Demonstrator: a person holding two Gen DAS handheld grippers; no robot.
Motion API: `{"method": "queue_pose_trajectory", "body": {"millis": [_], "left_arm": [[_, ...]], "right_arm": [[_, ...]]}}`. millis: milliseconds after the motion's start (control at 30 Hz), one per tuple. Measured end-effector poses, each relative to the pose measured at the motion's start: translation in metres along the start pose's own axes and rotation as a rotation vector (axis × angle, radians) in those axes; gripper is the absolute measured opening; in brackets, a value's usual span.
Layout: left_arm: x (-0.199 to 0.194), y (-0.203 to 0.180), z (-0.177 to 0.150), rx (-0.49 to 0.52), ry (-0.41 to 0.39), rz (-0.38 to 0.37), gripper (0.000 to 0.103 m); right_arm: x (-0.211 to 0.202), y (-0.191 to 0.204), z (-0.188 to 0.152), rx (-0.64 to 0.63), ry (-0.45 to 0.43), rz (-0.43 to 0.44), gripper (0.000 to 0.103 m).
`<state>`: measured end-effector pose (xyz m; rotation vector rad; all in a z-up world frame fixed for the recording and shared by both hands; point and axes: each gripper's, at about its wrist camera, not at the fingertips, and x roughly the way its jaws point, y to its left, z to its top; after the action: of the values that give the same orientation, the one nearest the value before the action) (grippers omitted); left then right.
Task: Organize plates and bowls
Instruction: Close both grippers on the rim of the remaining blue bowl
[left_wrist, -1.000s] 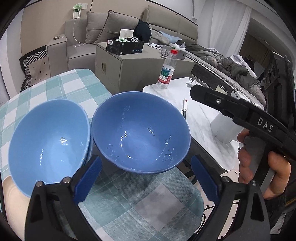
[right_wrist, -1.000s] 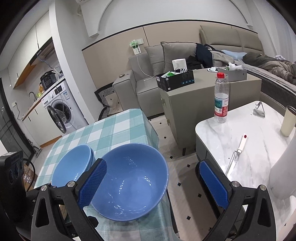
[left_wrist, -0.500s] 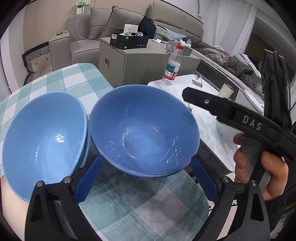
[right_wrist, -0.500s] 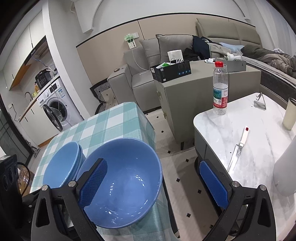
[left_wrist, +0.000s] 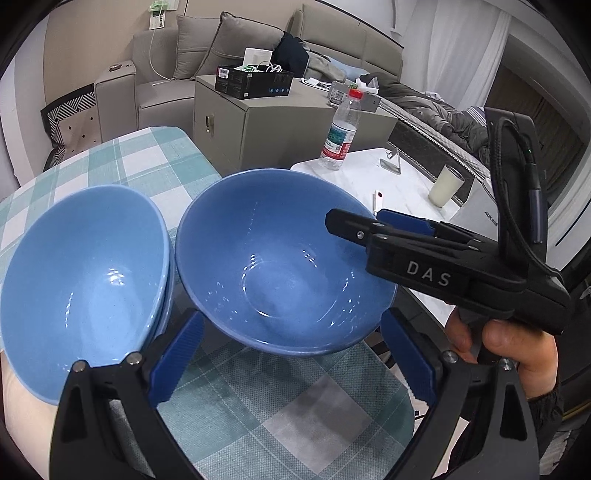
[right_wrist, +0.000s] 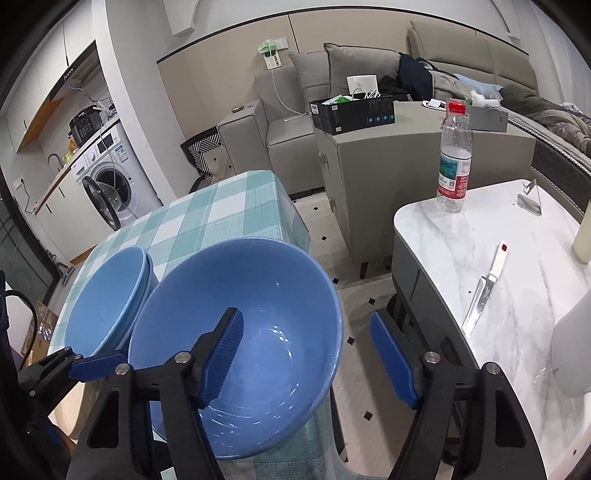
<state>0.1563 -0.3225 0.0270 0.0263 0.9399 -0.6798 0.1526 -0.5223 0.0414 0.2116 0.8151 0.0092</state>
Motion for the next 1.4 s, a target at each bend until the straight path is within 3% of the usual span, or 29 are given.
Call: {"method": "queue_pose_trajectory", "body": {"millis": [367,700,833,1067,1400], "left_arm": [[0.003,-0.002,-0.001,-0.003,0.032,-0.019,0.096],[0.012,-0.012,-0.005,0.029,0.030,0.059,0.096],[0.014,-0.013,-0.005,0.035,0.028,0.052,0.095],[0.017,-0.012,-0.004,0.018,0.043,0.024,0.085],[0.018,-0.012,-0.008,0.021,0.073,0.018,0.086]], "right_arm": [[0.006,-0.001,-0.002,-0.008,0.018,0.010,0.053],[0.007,-0.001,-0.003,-0.020,0.006,-0.007,0.036],[0.007,-0.004,-0.003,-0.028,0.001,-0.028,0.027],[0.007,-0.007,-0.006,-0.045,-0.002,-0.028,0.023],[0.010,-0.004,-0.009,-0.087,-0.001,-0.039,0.022]]}}
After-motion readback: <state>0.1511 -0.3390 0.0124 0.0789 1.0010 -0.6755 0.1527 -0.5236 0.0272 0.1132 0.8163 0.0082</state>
